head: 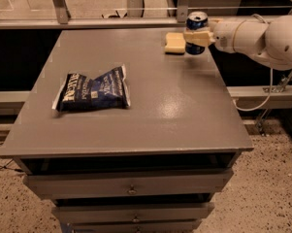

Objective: Move pepsi can near blue chip bag

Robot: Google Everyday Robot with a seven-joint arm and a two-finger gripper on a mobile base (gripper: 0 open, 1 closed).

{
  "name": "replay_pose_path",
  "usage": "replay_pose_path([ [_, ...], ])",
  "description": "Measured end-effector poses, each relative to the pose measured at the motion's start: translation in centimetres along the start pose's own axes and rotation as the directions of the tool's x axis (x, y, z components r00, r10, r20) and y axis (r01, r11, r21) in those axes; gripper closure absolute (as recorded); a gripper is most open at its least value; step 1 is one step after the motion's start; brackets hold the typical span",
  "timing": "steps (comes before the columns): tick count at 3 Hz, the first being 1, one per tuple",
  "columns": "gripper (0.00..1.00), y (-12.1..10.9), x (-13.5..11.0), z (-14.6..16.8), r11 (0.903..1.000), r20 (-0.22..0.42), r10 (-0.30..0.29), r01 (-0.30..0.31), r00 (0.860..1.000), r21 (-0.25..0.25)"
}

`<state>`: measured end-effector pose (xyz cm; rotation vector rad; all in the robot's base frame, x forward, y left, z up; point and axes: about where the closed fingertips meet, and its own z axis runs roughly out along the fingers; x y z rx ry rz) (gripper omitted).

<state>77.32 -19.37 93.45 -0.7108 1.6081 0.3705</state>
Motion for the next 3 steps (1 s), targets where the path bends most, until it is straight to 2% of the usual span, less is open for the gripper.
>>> replay_pose_path([
  [1,1.0,-1.7,1.0,-0.2,0.9997,0.002,0.019,-0.019,1.0,0.012],
  [2,1.0,-2.3,2.0,0.4,0.9988,0.017,0.047,-0.047,0.999,0.01],
  [3,0.85,-2.1,2.1,0.7,0.9987,0.018,0.05,-0.05,0.999,0.006],
])
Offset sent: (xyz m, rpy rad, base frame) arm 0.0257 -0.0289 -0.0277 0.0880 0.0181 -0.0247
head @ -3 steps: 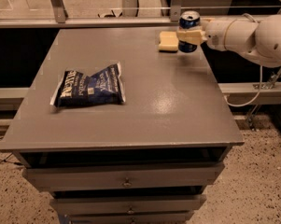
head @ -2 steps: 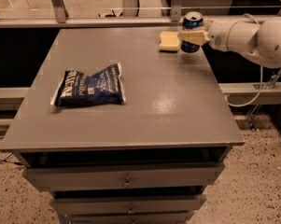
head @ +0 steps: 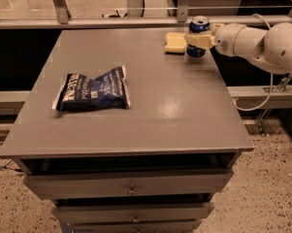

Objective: Move pepsi can near blue chip bag

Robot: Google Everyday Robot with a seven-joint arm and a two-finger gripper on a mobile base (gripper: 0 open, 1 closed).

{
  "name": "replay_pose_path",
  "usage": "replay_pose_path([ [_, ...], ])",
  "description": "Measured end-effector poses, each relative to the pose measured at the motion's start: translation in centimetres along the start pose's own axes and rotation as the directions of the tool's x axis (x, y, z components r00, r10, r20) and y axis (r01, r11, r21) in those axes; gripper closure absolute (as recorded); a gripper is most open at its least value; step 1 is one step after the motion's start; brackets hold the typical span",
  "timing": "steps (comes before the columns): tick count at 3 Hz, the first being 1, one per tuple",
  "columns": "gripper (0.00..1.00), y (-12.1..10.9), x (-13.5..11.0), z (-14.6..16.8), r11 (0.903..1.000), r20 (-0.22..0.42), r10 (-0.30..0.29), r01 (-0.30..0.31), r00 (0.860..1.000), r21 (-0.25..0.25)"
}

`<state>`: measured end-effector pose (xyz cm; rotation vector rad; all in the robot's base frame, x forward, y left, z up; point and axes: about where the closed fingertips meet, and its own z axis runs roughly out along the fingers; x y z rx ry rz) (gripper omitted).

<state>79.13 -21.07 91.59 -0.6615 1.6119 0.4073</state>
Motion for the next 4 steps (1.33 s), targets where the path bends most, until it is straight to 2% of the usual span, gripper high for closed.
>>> replay_pose_path([
  [3,0.16,0.62,0.06,0.75,0.9999,0.0,0.002,-0.002,1.0,-0.013],
  [4,0.0,0.85,0.08,1.03,0.9998,0.0,0.003,-0.003,1.0,-0.018],
])
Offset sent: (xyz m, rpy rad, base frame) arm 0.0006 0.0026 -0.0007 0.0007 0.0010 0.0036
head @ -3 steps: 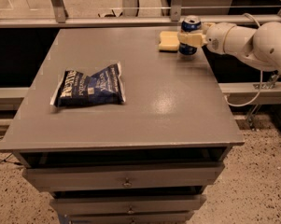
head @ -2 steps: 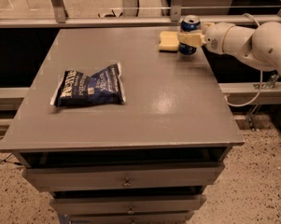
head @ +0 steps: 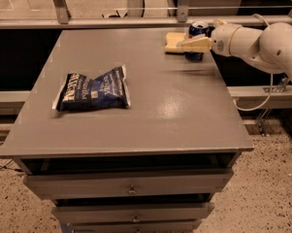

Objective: Move pepsi can near blue chip bag

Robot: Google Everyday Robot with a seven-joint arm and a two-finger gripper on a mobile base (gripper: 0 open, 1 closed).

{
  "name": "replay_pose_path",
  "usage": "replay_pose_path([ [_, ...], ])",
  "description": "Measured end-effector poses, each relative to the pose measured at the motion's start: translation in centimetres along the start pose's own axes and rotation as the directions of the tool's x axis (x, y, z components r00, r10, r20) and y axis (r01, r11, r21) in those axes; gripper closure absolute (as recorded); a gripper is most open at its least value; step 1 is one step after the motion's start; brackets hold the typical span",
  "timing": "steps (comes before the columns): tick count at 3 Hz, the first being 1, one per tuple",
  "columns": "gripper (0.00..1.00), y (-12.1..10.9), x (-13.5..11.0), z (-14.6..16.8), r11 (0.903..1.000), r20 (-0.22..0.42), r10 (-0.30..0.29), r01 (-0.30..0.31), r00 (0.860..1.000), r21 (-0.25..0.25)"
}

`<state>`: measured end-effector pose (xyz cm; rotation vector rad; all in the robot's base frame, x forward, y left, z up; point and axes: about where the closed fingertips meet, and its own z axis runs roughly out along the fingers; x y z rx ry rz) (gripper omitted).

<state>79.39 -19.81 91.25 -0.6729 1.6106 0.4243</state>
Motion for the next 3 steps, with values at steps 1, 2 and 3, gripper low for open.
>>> replay_pose_path([
  [1,0.0,-0.4,-0.4,-0.8,1.0,0.0,-0.003,0.003,1.0,0.002],
  [2,0.0,-2.2,-1.6,-4.2,0.9996,-0.004,-0.006,0.006,1.0,0.026],
  [3,0.0,-4.3,-3.5,-9.8,0.9983,-0.016,0.002,-0.001,1.0,0.058],
])
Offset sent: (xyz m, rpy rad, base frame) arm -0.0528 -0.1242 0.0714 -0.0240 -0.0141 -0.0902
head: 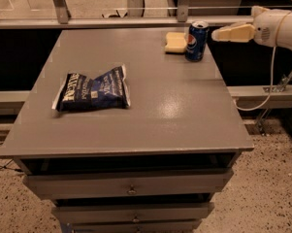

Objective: Move pepsi can near blue chip bag

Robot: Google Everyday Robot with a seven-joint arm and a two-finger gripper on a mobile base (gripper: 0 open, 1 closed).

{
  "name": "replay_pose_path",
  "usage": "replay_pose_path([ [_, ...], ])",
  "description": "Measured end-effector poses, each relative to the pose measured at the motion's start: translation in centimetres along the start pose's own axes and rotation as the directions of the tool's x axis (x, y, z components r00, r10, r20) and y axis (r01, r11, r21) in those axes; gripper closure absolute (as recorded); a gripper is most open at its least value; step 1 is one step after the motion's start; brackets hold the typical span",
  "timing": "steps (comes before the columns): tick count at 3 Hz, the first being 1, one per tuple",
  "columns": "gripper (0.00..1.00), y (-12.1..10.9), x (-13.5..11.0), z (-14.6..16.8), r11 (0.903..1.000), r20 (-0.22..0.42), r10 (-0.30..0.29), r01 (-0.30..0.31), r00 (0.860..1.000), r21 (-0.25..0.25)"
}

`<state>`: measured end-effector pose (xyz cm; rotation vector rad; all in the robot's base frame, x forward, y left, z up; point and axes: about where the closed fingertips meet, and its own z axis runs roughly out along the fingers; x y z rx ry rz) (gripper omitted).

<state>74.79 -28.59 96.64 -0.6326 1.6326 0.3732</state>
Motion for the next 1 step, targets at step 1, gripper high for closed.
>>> replay_pose_path([
  [1,0.0,0.26,0.11,0.31,1.0,-0.002,0.0,0.0,1.0,-0.008],
])
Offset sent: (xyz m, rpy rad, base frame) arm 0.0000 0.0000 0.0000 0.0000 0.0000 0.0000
